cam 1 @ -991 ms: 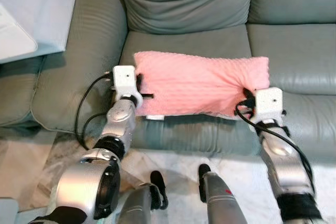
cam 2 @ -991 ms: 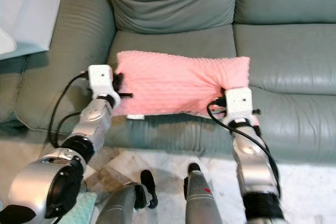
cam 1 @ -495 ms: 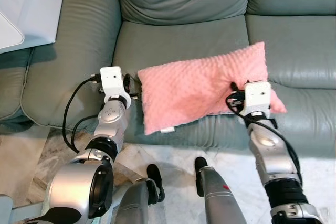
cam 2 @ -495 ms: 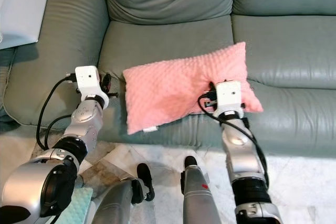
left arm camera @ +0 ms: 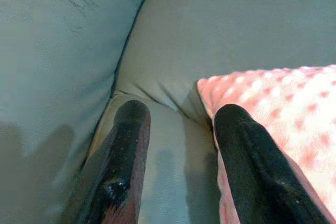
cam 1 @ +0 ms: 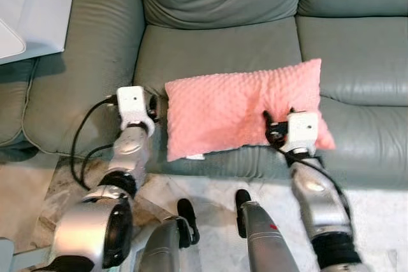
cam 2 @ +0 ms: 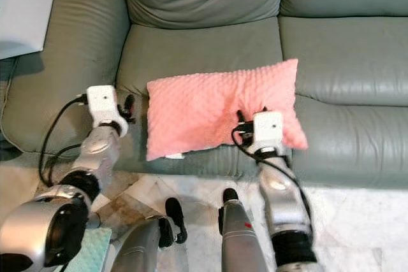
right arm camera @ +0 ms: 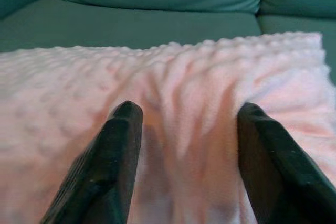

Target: Move the pillow to the sofa

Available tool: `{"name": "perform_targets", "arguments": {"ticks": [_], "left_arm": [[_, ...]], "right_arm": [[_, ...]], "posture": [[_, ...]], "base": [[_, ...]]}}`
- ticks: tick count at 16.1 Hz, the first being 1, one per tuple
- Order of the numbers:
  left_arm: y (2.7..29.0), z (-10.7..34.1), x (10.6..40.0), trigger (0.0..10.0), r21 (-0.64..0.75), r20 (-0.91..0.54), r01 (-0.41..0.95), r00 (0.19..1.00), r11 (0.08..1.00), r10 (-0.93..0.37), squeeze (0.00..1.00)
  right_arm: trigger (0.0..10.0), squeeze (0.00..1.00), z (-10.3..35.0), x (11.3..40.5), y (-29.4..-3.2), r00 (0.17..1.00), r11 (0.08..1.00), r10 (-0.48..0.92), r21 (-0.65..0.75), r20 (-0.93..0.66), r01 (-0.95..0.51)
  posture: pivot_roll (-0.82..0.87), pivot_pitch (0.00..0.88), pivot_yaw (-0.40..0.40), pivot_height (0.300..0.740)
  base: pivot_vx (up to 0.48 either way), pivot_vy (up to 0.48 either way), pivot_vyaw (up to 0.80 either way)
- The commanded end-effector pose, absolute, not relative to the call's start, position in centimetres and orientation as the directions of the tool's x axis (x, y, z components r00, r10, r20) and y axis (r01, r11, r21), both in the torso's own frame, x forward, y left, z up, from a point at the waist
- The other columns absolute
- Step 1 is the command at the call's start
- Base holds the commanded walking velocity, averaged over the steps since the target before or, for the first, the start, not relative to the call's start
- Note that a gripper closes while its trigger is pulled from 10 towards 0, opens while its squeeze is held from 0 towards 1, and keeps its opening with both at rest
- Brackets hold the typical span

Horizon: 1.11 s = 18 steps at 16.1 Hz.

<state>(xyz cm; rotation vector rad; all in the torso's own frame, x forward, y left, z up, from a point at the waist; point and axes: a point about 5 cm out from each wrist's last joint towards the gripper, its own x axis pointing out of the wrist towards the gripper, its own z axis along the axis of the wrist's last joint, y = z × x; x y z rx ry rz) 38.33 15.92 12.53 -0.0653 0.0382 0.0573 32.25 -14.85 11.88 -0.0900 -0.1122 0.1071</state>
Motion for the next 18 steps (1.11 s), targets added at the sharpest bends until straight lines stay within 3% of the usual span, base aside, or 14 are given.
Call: {"name": "perform_targets", "arguments": {"ticks": [1,5,9,10,11,12,18], "left_arm": [[17.5,10.9,37.4,10.0,-0.065,-0.080,-0.088,0.993,0.994,0.082,1.00],[19.6,10.1,36.3,10.0,-0.048,-0.052,-0.093,0.995,0.994,0.090,1.00],[19.5,9.3,35.6,10.0,-0.044,-0.053,-0.070,0.996,0.997,0.068,1.00],[19.3,8.9,35.3,10.0,-0.048,-0.060,-0.057,0.997,0.997,0.054,0.63],[19.1,8.6,35.1,10.0,-0.050,-0.064,-0.043,0.997,0.998,0.040,0.04],[19.0,8.5,35.1,10.0,-0.048,-0.066,-0.037,0.997,0.998,0.034,0.00],[17.6,7.7,34.1,10.0,-0.071,-0.072,0.048,0.996,0.996,-0.053,0.00]], "right_arm": [[10.0,1.00,10.6,31.5,-13.2,0.984,0.985,0.161,-0.068,0.077,-0.156],[10.0,1.00,10.8,32.4,-11.2,0.976,0.979,0.202,-0.015,0.086,-0.201],[10.0,1.00,11.0,33.2,-11.0,0.976,0.980,0.199,0.012,0.093,-0.201],[10.0,1.00,11.1,33.5,-11.1,0.976,0.980,0.193,0.031,0.098,-0.197],[10.0,1.00,11.3,33.6,-11.0,0.975,0.979,0.195,0.045,0.105,-0.201],[10.0,1.00,11.3,33.7,-10.9,0.974,0.977,0.198,0.059,0.110,-0.206],[10.0,1.00,12.8,34.1,-10.0,0.959,0.959,0.218,0.139,0.183,-0.245]], "posture": [[-0.26,0.520,0.167,0.740],[-0.21,0.515,0.170,0.740],[-0.18,0.513,0.166,0.740],[-0.17,0.509,0.167,0.740],[-0.17,0.507,0.167,0.740],[-0.16,0.504,0.169,0.740],[-0.16,0.469,0.173,0.740]], "base": [[0.000,0.000,0.00],[0.000,0.000,0.00],[0.000,0.000,0.00],[0.000,0.000,0.00],[0.000,0.000,0.00],[0.000,0.000,0.00],[0.000,0.000,0.00]]}}
